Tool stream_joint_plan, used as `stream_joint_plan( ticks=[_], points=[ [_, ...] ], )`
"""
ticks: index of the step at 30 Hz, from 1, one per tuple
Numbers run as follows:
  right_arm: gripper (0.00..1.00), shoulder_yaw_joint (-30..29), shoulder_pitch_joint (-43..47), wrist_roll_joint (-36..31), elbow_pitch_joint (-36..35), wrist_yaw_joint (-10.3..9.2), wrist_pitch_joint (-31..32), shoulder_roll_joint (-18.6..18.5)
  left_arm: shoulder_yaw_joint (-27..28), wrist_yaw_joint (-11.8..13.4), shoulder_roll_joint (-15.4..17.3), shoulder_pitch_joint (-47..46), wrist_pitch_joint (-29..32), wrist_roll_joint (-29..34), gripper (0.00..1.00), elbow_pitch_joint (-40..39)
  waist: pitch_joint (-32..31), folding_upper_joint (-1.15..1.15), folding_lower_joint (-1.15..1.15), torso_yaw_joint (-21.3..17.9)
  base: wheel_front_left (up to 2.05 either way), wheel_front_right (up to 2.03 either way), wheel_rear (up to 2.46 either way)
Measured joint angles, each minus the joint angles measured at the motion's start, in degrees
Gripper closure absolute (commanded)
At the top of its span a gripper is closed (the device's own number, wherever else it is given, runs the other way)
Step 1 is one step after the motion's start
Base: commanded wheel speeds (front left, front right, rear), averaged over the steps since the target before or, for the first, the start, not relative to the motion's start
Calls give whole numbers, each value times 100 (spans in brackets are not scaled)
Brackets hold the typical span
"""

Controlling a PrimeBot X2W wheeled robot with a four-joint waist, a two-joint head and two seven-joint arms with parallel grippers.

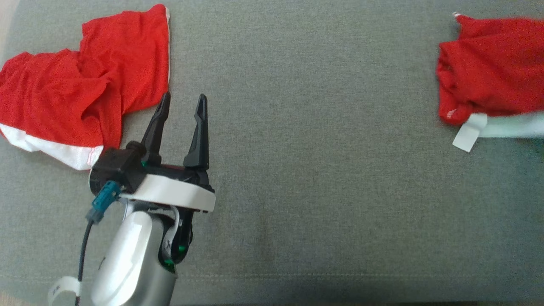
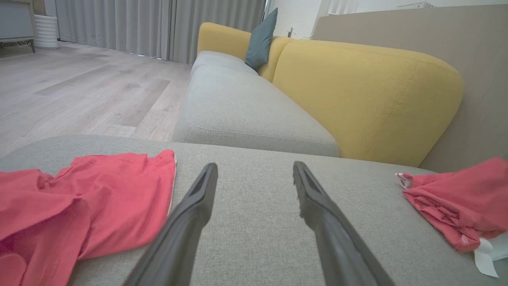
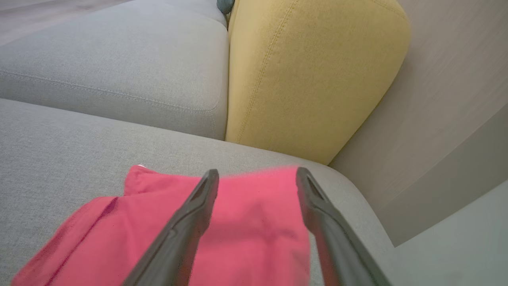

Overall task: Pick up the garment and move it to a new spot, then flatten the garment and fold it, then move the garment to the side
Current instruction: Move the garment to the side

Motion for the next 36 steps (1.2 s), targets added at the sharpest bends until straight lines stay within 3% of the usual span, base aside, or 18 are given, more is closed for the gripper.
stream_joint_plan(
  ticks=[5,11,18,24,31,36],
  points=[
    [0,2,-9,0,-178,0,-92,76,-7,0,0,103,1,0,0,31,-76,0,0,-6,0,0,0],
    [0,122,-26,18,-535,0,-290,435,-13,5,0,107,1,-14,0,52,-255,0,0,28,0,0,0],
    [0,272,77,132,-940,0,-439,1333,11,68,0,298,0,-18,0,55,-650,0,0,59,0,0,0],
    [0,410,946,207,-1230,0,-472,2031,38,112,0,547,0,-18,0,62,-1055,0,0,68,0,0,0],
    [0,716,1901,330,-1589,0,-651,2217,53,163,1,900,1,-18,0,73,-1465,0,-1,60,0,0,0],
    [0,905,2518,773,-1685,0,-920,2248,25,163,5,1166,1,-18,0,123,-1668,0,-1,52,0,0,0]
  ],
)
